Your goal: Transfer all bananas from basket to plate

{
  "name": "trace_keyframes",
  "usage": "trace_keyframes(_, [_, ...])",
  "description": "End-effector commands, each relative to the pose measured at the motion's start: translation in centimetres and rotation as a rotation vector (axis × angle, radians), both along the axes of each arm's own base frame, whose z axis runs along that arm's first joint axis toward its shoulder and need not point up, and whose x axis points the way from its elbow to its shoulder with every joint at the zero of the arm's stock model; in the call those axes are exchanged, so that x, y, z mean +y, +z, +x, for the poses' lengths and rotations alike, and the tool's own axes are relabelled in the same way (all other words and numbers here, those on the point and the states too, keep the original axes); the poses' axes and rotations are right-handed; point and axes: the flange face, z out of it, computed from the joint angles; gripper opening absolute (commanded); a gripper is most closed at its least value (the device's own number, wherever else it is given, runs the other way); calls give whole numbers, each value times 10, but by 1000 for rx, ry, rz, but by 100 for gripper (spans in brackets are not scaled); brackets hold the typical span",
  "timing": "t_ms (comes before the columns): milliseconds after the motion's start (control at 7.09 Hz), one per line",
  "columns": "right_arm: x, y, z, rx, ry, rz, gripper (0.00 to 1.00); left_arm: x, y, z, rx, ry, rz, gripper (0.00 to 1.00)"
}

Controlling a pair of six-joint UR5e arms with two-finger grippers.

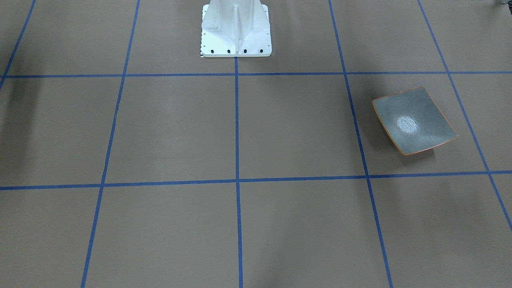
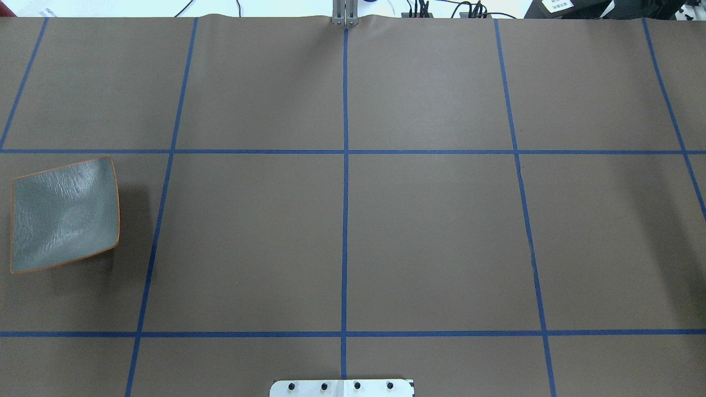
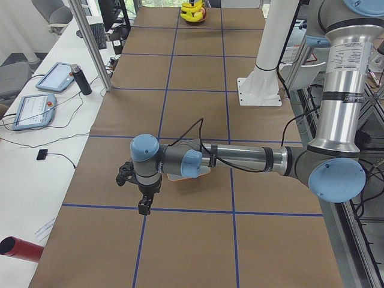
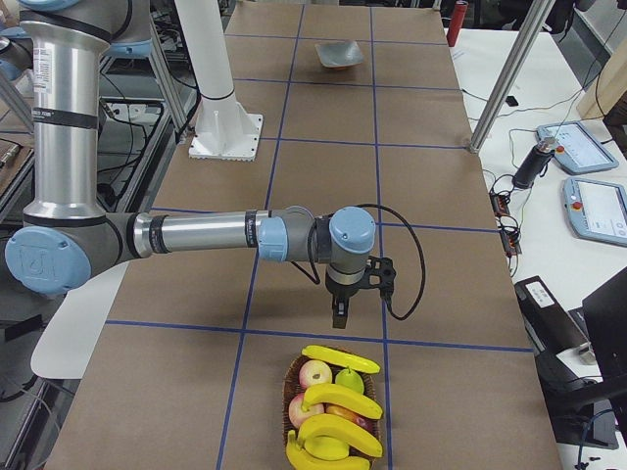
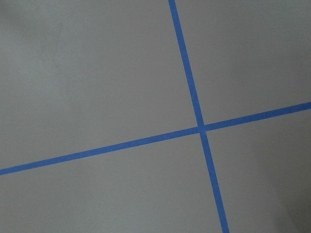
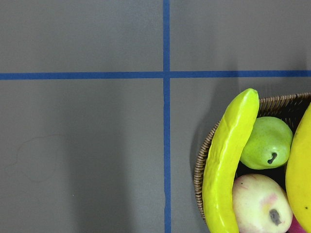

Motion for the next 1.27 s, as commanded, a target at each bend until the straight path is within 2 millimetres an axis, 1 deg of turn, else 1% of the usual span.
trace_keyframes(0, [2,4,0,-7,0,-9,100,6,4,3,40,4,-14,100])
trace_keyframes(141, [2,4,0,-7,0,-9,100,8,6,3,41,1,-19,100])
trace_keyframes(282, [2,4,0,-7,0,-11,100,7,3,4,40,2,-16,100])
trace_keyframes(423, [2,4,0,-7,0,-11,100,7,-7,4,43,2,2,100])
trace_keyframes(564, [2,2,0,-8,1,-10,100,6,-9,5,41,4,13,100])
trace_keyframes(846, [0,2,-2,-14,2,-13,100,3,-19,5,42,2,28,100])
trace_keyframes(987, [-2,7,0,3,-14,2,100,-1,-18,9,42,11,31,100])
trace_keyframes(1128, [-5,21,10,20,-69,44,100,-6,-23,23,43,38,42,100])
